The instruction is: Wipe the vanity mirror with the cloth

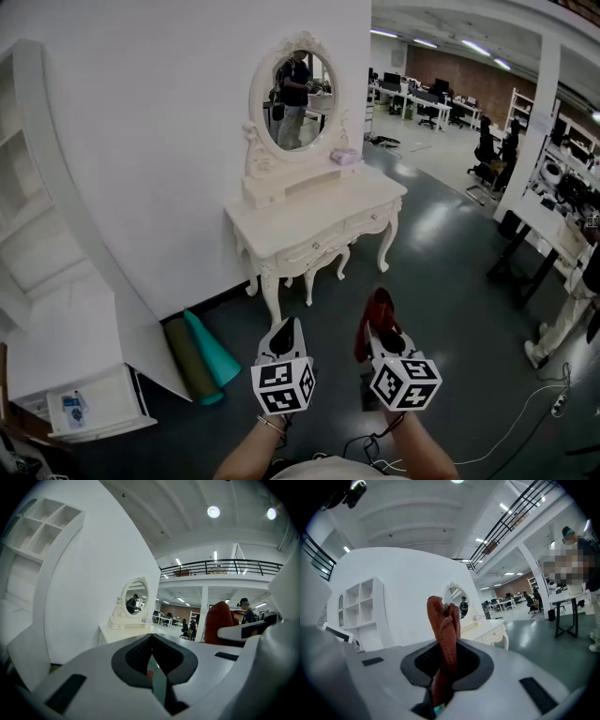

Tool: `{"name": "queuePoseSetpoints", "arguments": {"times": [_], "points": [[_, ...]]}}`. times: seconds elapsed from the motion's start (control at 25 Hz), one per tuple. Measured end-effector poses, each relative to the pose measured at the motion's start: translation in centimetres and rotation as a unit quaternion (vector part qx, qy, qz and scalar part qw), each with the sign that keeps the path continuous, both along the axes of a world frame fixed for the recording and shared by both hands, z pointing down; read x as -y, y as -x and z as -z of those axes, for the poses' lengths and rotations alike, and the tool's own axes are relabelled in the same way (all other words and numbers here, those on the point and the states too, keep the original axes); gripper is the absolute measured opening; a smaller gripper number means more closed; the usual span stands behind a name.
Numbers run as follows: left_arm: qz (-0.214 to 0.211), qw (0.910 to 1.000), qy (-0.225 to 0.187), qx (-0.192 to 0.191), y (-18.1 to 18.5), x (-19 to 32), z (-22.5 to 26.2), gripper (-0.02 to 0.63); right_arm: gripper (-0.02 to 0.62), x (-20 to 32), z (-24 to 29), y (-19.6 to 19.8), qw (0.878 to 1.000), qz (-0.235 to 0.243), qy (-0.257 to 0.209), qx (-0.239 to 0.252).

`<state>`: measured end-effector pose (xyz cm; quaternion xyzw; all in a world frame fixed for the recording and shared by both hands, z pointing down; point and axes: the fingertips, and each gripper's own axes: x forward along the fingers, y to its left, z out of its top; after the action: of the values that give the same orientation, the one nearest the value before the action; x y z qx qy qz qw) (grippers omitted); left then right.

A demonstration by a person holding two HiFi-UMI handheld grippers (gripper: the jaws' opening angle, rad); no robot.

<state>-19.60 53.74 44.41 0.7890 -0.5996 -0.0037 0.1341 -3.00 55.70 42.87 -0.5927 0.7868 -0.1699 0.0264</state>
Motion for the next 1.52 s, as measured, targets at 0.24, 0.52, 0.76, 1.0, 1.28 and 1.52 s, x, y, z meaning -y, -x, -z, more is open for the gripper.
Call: {"name": "queuePoseSetpoints", "arguments": {"times": [0.24, 0.52, 0.76, 1.0, 1.28, 1.52], "points": [[-0.006, 0.9999, 0.007, 0.006, -3.2, 1.4, -0.5, 0.011, 0.060, 1.7, -1.1, -3.5, 1.000, -0.004, 0.016, 0.002], [-0.013, 0.9996, 0.012, 0.023, -4.4, 5.2, -1.0, 0.011, 0.060, 6.0, -2.1, -3.8, 1.000, 0.005, 0.024, 0.013], [-0.014, 0.9995, 0.024, 0.012, -4.9, 12.3, -2.7, 0.011, 0.060, 12.6, -3.2, -4.7, 1.000, -0.002, 0.025, 0.010], [-0.028, 0.9995, 0.013, 0.001, -6.8, 21.9, -1.8, 0.011, 0.060, 21.5, -2.6, -5.8, 1.000, -0.007, 0.024, -0.003], [-0.046, 0.9989, 0.012, -0.006, -8.1, 31.0, -1.3, 0.011, 0.060, 29.6, -2.3, -7.1, 0.999, -0.024, 0.020, -0.015], [-0.049, 0.9984, 0.029, -0.006, -8.1, 35.4, -3.0, 0.011, 0.060, 34.2, -3.8, -7.5, 0.999, -0.029, 0.038, -0.012]]}}
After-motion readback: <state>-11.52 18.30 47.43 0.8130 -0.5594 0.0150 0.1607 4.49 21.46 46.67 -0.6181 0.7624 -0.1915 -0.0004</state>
